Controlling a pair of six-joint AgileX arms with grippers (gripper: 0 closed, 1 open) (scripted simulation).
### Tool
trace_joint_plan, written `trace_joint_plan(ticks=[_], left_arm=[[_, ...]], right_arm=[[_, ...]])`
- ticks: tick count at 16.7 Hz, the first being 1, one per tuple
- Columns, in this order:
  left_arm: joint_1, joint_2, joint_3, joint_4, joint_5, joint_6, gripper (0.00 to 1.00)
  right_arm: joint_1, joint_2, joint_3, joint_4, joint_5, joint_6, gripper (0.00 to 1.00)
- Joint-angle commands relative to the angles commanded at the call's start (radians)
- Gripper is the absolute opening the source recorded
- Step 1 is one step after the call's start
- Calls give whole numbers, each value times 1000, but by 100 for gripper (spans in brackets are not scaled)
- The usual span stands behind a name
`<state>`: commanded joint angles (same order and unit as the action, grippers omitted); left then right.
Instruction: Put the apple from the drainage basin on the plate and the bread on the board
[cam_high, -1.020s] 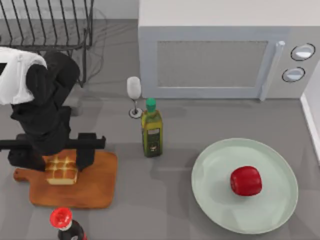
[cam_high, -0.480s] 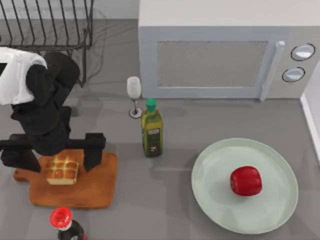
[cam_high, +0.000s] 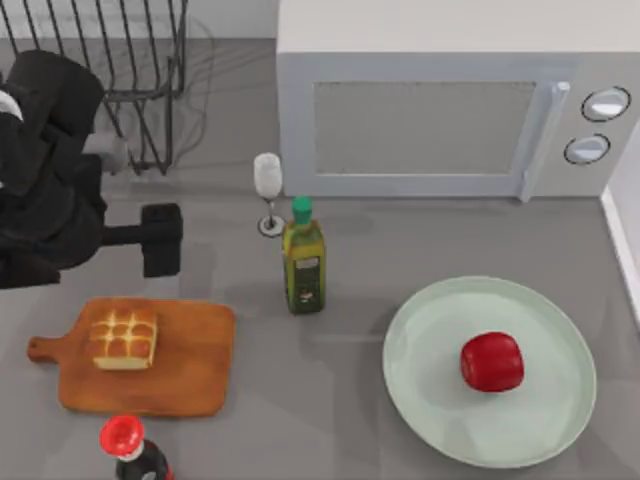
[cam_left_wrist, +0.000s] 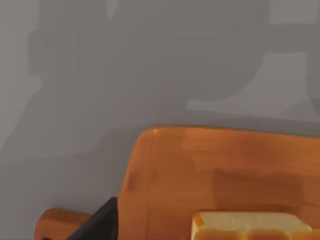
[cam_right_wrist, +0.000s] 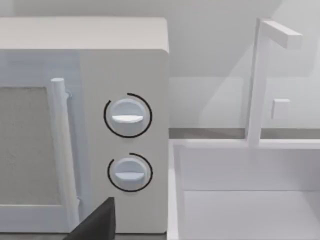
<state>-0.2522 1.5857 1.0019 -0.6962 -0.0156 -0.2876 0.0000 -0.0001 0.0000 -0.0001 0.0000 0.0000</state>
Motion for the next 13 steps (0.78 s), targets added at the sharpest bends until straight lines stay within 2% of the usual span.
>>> trace_joint_plan(ticks=[6,13], left_arm=[[115,-324,-178,226,-7,34,100],[212,-766,-543,418,12,97,100]], right_arm=[[0,0,0,0,0,0,100],[0,0,0,0,0,0,100]])
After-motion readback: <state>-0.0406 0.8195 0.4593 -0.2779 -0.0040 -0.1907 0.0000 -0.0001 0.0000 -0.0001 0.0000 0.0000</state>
